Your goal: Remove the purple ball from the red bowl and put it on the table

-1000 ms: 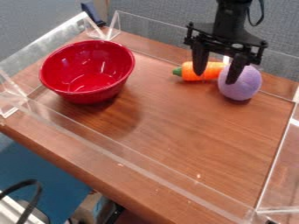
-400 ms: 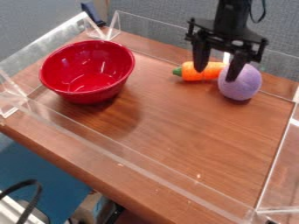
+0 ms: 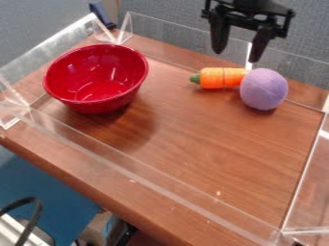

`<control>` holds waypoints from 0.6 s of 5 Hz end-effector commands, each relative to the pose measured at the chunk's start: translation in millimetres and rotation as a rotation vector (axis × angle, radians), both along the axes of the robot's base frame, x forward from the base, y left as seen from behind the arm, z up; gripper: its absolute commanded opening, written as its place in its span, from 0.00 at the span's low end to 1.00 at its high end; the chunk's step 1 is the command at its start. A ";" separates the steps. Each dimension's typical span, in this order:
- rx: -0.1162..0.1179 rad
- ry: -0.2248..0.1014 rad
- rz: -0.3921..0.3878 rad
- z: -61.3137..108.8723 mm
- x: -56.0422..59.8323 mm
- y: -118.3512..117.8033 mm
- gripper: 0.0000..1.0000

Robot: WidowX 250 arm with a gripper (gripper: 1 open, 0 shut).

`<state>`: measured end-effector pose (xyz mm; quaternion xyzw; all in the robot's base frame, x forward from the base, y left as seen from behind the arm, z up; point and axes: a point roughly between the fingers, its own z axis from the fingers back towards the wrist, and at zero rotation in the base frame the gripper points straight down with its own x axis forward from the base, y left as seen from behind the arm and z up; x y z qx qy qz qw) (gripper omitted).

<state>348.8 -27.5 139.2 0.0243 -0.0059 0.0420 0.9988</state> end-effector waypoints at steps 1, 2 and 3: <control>-0.003 -0.052 0.058 12.0 3.4 28.3 1.00; -0.001 -0.051 0.127 19.8 1.4 31.0 1.00; 0.000 -0.047 0.194 25.8 0.3 30.1 1.00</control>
